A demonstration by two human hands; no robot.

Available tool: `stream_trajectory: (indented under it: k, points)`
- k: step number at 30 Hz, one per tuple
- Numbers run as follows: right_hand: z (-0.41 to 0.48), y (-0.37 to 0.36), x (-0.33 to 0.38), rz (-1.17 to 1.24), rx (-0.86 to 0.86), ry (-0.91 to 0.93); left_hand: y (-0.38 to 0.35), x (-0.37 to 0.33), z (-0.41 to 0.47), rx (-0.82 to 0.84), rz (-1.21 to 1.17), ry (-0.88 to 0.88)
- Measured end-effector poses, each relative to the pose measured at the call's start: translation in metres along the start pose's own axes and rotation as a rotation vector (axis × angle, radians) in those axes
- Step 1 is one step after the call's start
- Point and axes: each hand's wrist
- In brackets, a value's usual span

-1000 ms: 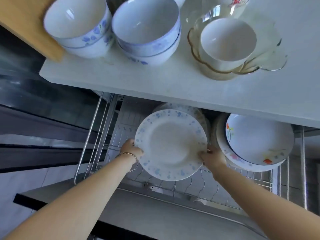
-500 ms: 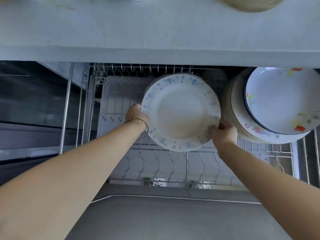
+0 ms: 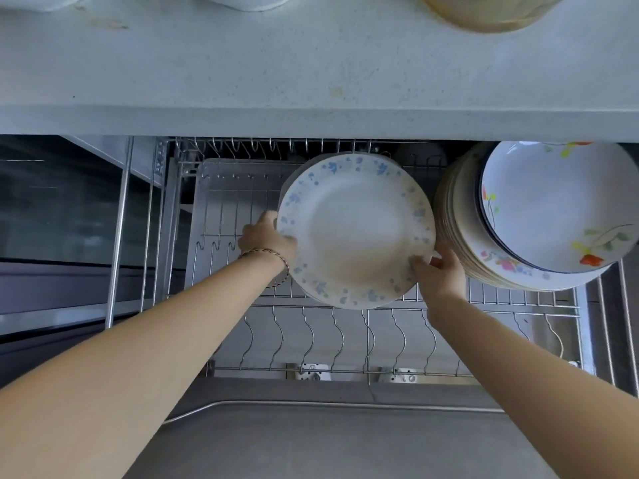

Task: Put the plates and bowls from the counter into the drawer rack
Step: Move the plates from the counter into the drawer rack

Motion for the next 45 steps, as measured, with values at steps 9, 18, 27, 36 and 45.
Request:
stream_trajectory:
  k: [9, 18, 27, 36, 45]
  points:
    - [0.014, -0.008, -0.009, 0.163, 0.087, -0.330, -0.005, 0.005, -0.003, 0.197, -0.515, 0.335]
    - [0.013, 0.004, -0.019, 0.114, 0.144, -0.361, -0.008, 0.015, -0.018, 0.172, -0.583, 0.367]
    - [-0.012, 0.008, -0.024, -0.140, 0.029, -0.134, -0.014, 0.012, -0.043, 0.019, -0.432, 0.173]
    - [-0.015, 0.017, -0.021, 0.030, 0.162, -0.135, -0.012, 0.001, -0.029, 0.063, -0.481, 0.225]
    - [0.001, 0.004, -0.007, 0.046, 0.139, -0.077, -0.011, -0.002, -0.015, 0.109, -0.670, 0.338]
Point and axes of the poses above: each hand's wrist, its own z-axis towards the middle knuckle, its own y-axis out of the back of the hand, x = y × z, and after that the axes turned 14 degrees about -x, right-handed
